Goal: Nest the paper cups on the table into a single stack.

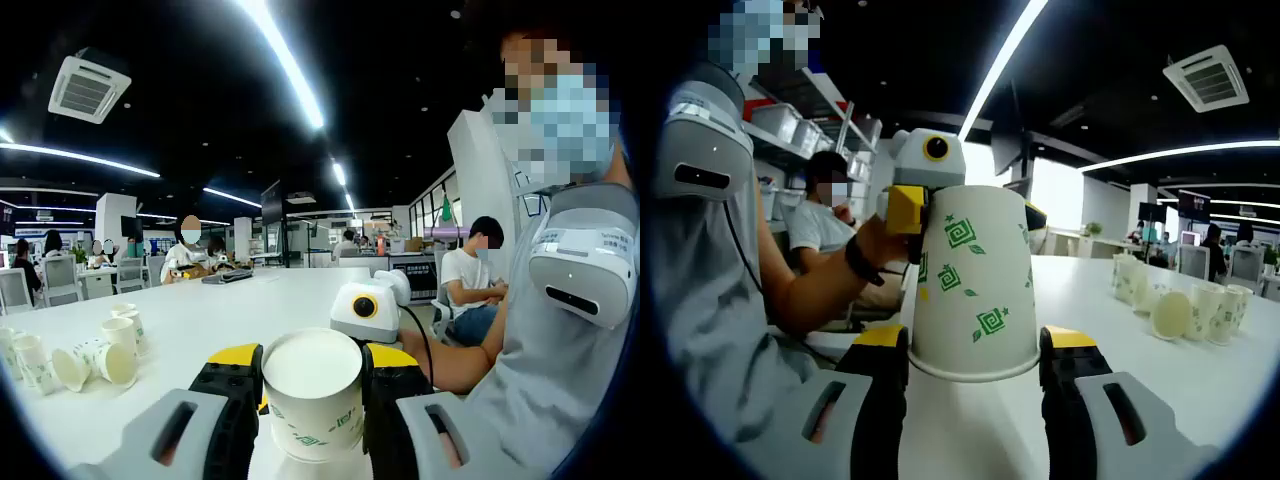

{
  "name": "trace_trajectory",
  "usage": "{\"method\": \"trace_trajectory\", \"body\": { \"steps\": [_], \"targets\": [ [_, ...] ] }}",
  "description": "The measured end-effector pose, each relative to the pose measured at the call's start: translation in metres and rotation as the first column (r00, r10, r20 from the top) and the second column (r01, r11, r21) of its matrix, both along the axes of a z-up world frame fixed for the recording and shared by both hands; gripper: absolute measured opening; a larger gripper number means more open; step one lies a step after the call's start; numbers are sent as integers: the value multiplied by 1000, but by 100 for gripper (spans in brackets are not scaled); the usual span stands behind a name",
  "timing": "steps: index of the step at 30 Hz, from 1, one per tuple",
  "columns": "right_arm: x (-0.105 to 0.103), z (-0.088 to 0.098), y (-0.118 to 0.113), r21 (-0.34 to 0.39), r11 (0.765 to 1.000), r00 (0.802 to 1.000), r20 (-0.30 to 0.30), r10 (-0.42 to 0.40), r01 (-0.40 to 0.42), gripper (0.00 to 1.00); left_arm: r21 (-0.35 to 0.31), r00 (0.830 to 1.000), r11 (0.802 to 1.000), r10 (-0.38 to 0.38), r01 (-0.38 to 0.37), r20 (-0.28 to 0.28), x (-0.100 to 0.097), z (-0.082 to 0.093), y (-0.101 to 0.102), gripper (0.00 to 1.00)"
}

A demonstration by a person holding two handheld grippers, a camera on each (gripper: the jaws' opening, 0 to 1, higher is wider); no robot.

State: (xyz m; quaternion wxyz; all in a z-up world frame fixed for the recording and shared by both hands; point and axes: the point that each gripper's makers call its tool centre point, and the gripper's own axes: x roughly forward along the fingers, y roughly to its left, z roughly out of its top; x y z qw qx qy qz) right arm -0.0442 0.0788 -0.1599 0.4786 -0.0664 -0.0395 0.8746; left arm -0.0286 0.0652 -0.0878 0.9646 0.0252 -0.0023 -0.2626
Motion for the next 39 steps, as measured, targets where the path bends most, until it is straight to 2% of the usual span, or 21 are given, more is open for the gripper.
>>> {"method": "trace_trajectory", "body": {
  "steps": [17,26,32,37,39],
  "targets": [
    [23,10,-12,30,998,999,15,-48,48,53,8,1000,1000,-6,6,-22,2,-11,5,42],
    [31,6,-14,23,997,997,21,-80,79,52,-18,996,999,-42,40,-79,6,-36,13,42],
    [33,1,-14,12,995,994,42,-97,97,51,5,992,999,-45,46,-115,7,-50,16,42],
    [31,-2,-14,7,995,995,42,-95,95,51,-10,989,998,-58,57,-134,6,-58,19,42],
    [31,-4,-13,1,996,994,64,-90,90,52,-3,987,998,-60,60,-147,6,-63,20,42]
  ]
}}
